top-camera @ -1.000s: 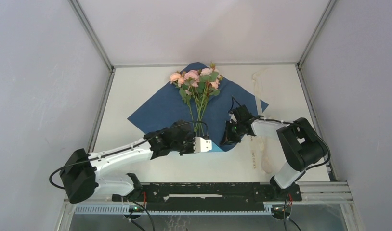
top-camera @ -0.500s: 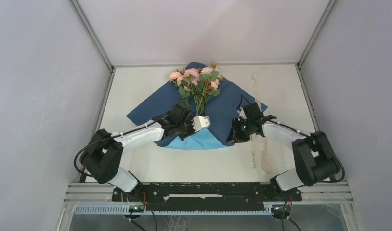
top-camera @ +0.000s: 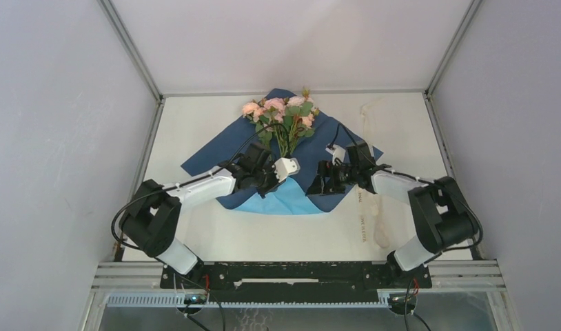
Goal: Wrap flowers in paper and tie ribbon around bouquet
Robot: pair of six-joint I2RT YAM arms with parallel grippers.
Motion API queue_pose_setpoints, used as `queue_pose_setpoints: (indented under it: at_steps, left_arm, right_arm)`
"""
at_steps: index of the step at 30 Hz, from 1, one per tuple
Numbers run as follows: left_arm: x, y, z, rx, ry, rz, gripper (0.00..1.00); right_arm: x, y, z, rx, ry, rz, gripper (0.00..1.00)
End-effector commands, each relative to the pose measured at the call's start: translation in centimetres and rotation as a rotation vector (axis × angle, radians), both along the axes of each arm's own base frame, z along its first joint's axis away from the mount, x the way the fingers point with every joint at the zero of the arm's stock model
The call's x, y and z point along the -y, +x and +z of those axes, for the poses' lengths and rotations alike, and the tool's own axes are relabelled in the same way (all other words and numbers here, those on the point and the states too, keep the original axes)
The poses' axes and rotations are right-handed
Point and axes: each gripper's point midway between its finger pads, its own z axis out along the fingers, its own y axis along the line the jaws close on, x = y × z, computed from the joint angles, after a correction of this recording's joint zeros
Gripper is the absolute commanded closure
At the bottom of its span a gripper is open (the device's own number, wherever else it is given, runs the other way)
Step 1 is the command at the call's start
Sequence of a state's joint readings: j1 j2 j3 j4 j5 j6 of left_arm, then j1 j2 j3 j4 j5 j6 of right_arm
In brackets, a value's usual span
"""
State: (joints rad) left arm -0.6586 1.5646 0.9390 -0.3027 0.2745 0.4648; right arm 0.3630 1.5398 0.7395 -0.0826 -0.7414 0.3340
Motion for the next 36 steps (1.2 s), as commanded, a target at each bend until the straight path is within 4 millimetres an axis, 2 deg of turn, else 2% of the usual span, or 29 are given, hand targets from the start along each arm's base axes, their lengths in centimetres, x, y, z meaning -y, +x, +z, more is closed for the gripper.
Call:
queue_pose_setpoints:
  at_steps: [1,5,8,10,12,16,17,18,20,21,22,24,28,30,32,33,36]
  left_arm:
    - [1.2,1.1,2.0,-0.002,-0.070,0.017,1.00]
    - [1.0,1.5,1.7,-0.025,-0.055,0.045,1.00]
    - [0.9,1.5,1.3,-0.063,-0.045,0.068,1.00]
    - [0.8,1.7,1.2,-0.079,-0.043,0.085,1.00]
    - [0.4,2.1,1.1,-0.088,-0.038,0.115,1.00]
    - [-0.6,2.6,1.0,-0.109,-0.009,0.165,1.00]
    - [-0.9,2.6,0.9,-0.116,0.003,0.174,1.00]
    - [-1.3,2.6,0.9,-0.120,0.015,0.184,0.95]
    - [-2.2,2.7,1.1,-0.118,0.036,0.208,0.68]
    - [-2.6,2.8,1.4,-0.108,0.048,0.223,0.58]
    - [-3.1,2.9,1.8,-0.088,0.061,0.237,0.51]
    - [-3.9,3.0,2.9,-0.046,0.073,0.259,0.44]
    - [-4.6,1.4,4.9,0.017,0.093,0.235,0.42]
    - [-3.4,-0.9,4.7,0.032,0.145,0.145,0.45]
    - [-2.3,-3.4,3.9,0.013,0.202,0.031,0.53]
    - [-2.0,-4.0,3.5,0.010,0.220,0.004,0.58]
    - [-1.5,-3.6,2.9,0.014,0.231,0.024,0.71]
  right_arm:
    - [-2.9,-0.1,2.0,0.101,0.139,0.157,0.08]
    - [-3.7,-0.9,1.5,0.124,0.123,0.204,0.10]
    - [-4.1,-0.8,0.4,0.095,0.114,0.196,0.20]
    - [-3.9,-0.8,-0.8,0.054,0.100,0.182,0.36]
    - [-3.5,-0.6,-1.5,0.031,0.081,0.160,0.61]
    - [-3.1,0.2,-2.0,0.024,0.049,0.106,1.00]
    - [-3.1,0.4,-2.0,0.026,0.044,0.093,1.00]
    - [-3.1,0.7,-2.0,0.030,0.042,0.082,1.00]
    - [-3.2,1.0,-2.1,0.027,0.037,0.063,1.00]
    - [-3.1,1.1,-2.2,0.020,0.031,0.049,1.00]
    - [-2.9,1.3,-2.5,0.011,0.021,0.032,1.00]
    - [-2.5,1.6,-3.0,-0.011,0.004,0.000,1.00]
    - [-2.2,1.8,-3.7,-0.058,-0.004,-0.033,1.00]
    - [-2.1,2.1,-4.0,-0.070,-0.019,-0.041,1.00]
    - [-2.1,2.1,-4.2,-0.082,-0.018,-0.040,1.00]
    - [-2.2,2.1,-4.3,-0.090,-0.017,-0.038,1.00]
    - [-2.1,2.1,-4.4,-0.100,-0.028,-0.049,1.00]
